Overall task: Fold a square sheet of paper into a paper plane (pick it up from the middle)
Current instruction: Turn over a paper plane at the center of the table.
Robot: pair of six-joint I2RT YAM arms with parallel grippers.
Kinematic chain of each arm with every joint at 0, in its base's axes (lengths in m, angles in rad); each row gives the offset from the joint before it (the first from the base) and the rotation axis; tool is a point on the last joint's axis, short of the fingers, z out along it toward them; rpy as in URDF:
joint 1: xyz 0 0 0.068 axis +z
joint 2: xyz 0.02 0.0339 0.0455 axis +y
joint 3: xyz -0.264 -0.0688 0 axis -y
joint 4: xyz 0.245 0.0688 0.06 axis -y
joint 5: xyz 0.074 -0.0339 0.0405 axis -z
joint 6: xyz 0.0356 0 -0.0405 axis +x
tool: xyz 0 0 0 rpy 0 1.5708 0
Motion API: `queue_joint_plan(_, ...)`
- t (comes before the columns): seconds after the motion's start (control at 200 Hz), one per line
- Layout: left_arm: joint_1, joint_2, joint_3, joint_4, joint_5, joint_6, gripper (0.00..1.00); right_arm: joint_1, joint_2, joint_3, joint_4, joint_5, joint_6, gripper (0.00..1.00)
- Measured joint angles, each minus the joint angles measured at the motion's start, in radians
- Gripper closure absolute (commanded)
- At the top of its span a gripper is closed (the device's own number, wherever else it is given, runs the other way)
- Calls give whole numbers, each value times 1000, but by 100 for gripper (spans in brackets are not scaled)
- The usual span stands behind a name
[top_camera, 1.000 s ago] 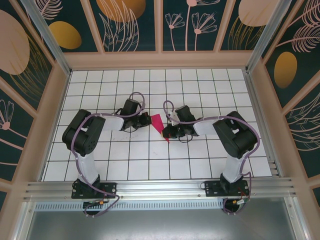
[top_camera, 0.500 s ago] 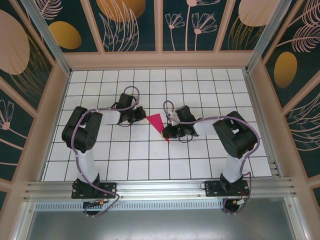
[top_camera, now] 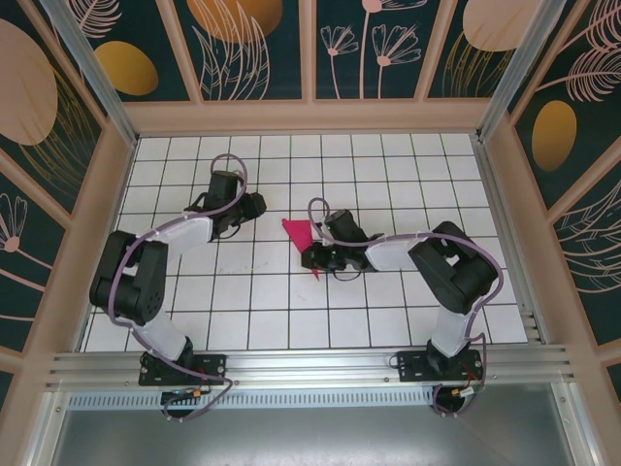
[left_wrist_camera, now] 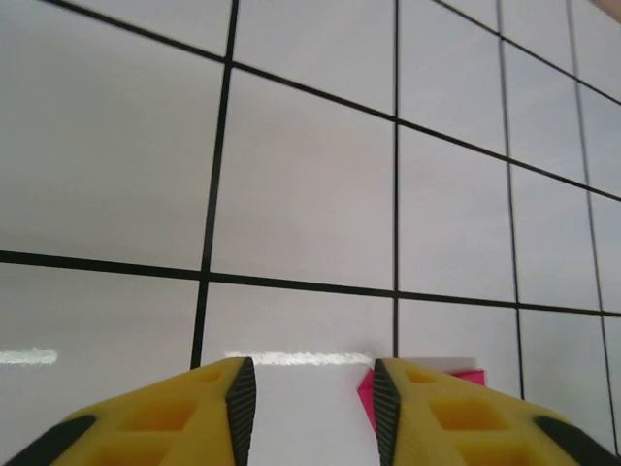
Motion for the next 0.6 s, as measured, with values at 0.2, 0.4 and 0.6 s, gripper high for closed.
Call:
queue_joint_plan(0.2, -77, -34, -3, -34, -59, -17, 42, -8, -148, -13, -21, 164, 84, 42)
queue_joint_plan(0.4, -195, -31, -1, -88, -116, -60, 35, -106, -309, -93, -28, 293, 109, 32)
queue_joint_plan(0.6, -317, 57, 85, -158, -175, -113, 33, -177, -325, -158, -57, 348, 122, 26)
